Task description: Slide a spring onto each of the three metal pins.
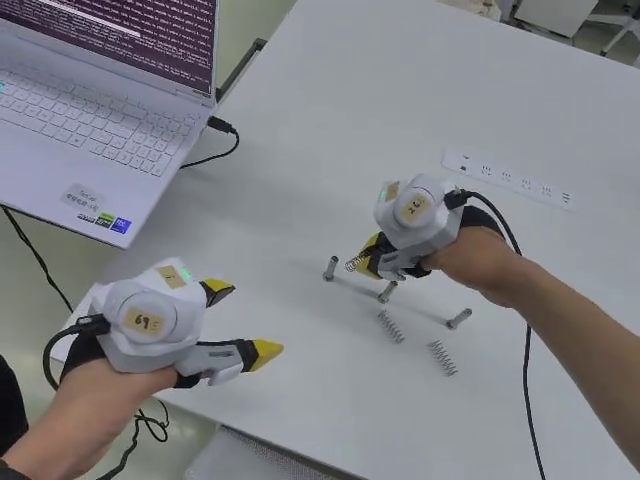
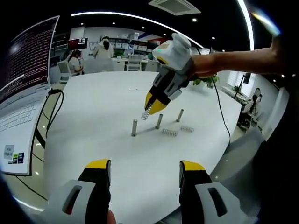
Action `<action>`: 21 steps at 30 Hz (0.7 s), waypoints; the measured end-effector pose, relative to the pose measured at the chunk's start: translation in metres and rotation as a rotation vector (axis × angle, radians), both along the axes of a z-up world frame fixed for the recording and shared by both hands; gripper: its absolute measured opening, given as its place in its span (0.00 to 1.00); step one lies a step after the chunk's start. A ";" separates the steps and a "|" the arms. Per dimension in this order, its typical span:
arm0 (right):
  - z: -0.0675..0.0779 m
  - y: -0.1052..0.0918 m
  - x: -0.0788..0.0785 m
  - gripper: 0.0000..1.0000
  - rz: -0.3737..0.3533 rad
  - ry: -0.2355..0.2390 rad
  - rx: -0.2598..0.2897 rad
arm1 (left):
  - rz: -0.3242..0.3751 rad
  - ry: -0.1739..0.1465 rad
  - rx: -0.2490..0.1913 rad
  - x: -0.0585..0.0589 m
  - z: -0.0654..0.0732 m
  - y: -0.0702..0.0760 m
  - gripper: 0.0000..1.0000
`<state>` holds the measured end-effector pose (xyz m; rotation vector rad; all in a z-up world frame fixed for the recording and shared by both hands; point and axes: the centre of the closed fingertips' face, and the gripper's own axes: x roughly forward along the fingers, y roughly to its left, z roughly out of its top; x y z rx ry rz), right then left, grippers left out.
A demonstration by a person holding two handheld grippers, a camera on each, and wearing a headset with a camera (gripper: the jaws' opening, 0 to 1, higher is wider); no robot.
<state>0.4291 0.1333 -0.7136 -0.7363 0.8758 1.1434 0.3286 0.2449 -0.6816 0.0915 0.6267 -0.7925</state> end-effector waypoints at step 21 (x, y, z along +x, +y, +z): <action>-0.003 0.013 0.008 0.09 0.002 0.016 0.010 | 0.005 0.004 -0.004 -0.001 0.000 -0.001 0.54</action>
